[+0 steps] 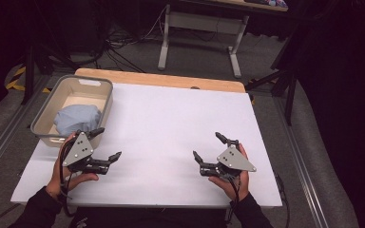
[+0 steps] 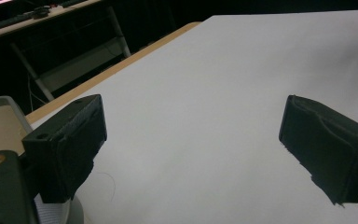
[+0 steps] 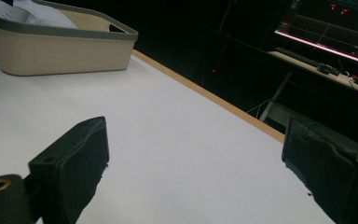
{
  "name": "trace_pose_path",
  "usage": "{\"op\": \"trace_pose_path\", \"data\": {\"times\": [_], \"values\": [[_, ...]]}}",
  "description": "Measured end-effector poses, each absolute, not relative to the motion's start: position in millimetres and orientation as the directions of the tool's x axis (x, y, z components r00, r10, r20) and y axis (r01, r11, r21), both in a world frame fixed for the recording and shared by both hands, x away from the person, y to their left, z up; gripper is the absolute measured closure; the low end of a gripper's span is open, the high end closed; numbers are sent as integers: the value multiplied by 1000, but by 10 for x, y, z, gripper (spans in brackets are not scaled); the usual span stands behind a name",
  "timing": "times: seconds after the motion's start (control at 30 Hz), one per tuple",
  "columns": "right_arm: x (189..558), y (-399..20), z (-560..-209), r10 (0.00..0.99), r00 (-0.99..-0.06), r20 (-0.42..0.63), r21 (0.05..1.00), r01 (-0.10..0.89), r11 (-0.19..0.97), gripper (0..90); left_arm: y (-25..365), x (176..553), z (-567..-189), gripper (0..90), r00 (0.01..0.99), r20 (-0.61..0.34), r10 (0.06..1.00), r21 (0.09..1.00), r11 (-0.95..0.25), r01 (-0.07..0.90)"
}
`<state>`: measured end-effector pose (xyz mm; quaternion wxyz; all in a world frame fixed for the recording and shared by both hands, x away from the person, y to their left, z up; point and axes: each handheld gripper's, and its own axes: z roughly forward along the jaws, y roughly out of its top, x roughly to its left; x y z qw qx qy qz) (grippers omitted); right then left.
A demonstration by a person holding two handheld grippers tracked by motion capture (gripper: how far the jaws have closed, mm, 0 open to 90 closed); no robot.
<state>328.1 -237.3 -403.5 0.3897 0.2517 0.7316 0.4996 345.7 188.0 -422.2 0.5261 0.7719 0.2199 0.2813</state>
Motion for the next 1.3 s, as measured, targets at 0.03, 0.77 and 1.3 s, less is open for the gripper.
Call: {"op": "trace_pose_path", "data": {"times": [0.03,0.77,1.3], "values": [[3284,-2379,-4036,755,-574,-316,928,-20,373,81,1880,3460,-4223,86,745,203,636,935,-352,46],[3535,-2215,-4020,701,-658,-276,940,-34,338,78,2030,3385,-4208,86,715,175,677,938,-336,88],[3527,-2160,-4040,682,-676,-280,937,-38,347,84,2414,3425,-3957,68,664,167,729,932,-336,134]]}}
